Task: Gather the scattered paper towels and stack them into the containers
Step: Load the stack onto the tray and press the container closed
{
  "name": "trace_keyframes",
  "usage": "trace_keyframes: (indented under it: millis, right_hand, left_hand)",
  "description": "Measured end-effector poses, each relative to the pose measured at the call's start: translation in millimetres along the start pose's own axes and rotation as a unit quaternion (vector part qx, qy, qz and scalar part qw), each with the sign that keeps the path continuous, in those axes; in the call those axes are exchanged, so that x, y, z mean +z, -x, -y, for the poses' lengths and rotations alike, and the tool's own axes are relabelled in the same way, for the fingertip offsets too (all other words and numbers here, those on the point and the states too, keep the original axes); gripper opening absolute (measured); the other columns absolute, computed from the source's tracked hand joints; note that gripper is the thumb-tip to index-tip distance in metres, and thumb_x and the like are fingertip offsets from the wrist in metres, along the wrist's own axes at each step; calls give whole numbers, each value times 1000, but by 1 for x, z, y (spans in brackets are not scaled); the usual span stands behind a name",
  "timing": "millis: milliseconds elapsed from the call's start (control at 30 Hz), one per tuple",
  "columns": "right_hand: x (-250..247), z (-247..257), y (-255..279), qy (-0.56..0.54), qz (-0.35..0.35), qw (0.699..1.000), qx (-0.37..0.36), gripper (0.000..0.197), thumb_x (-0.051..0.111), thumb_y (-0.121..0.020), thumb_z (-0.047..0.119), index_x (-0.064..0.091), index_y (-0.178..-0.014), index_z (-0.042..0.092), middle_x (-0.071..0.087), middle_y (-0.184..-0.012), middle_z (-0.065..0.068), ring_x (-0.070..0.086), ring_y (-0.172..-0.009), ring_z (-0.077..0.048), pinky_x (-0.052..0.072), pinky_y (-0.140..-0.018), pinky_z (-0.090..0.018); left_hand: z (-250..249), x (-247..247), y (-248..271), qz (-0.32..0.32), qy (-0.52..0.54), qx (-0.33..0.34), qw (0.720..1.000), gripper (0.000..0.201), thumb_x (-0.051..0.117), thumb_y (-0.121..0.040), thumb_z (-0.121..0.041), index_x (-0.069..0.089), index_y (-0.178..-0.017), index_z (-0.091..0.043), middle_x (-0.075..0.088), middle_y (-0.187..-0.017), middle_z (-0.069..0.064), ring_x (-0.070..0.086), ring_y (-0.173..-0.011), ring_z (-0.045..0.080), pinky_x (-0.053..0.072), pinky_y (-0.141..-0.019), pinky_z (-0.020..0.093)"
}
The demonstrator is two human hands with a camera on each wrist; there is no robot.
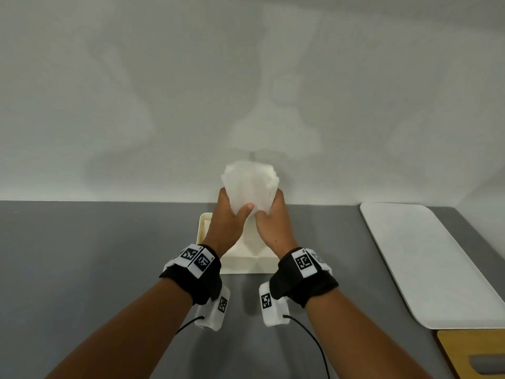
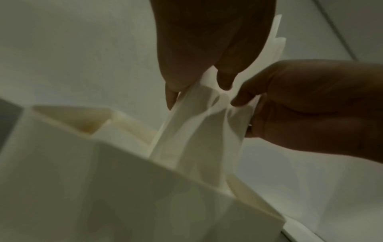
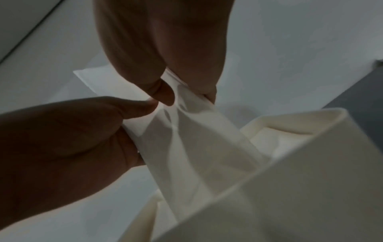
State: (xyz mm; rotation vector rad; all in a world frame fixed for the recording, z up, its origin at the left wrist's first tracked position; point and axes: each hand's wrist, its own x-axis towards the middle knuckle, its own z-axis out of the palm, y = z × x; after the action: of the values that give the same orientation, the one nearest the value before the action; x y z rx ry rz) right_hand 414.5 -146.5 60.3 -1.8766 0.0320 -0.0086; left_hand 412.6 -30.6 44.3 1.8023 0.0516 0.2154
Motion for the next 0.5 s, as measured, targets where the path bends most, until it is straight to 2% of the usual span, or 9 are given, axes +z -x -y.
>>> trace_keyframes:
  millis: [67,133,267,367,433,500]
  right_hand:
    - [1,-7,2,-4,4,1000,26,55,45,-87,2,33,-137,21,52,-112,7,55,-103,-17,44,-69,-17]
    - [1,-9,2,-7,-12,999,34,52,45,-85,3,36,-132,23,55,-104,10,57,-99,-18,44,-67,-19]
    - [2,-9,3,-38,-54,998,24,48,49,-83,5,41,-126,25,55,-94,18,57,-86,-5,46,-66,-22]
    - [-1,-11,7,-70,-66,995,26,51,58,-81,6,41,-125,26,58,-98,11,58,-89,-4,47,-68,-21]
    - [-4,-11,7,-86,-59,994,28,54,59,-80,2,40,-123,30,59,-103,5,59,-93,-9,47,-70,-21]
    - [-6,-12,6,-86,-48,995,36,57,58,-80,0,39,-123,32,59,-106,5,59,-96,-12,49,-73,-22]
  left_hand:
    - [4,-2,2,-3,-11,-12,1000,56,65,-90,-16,35,-137,-12,47,-118,-8,48,-104,8,40,-68,2]
    - [4,-3,2,-7,-12,-14,1000,60,67,-88,-16,34,-137,-12,47,-120,-8,47,-105,8,40,-68,1]
    - [4,-5,1,-6,49,8,999,66,74,-82,-14,36,-136,-16,51,-122,-7,52,-109,8,45,-84,14]
    - [3,-9,1,6,50,-4,999,77,84,-71,-18,36,-132,-20,52,-118,-11,53,-108,5,45,-81,16]
    - [1,-12,0,9,46,-7,999,80,87,-68,-18,34,-127,-25,50,-114,-16,52,-105,3,45,-81,19]
    - [-1,-14,-2,22,43,-4,999,82,87,-67,-16,32,-127,-27,48,-114,-18,52,-106,3,47,-83,22]
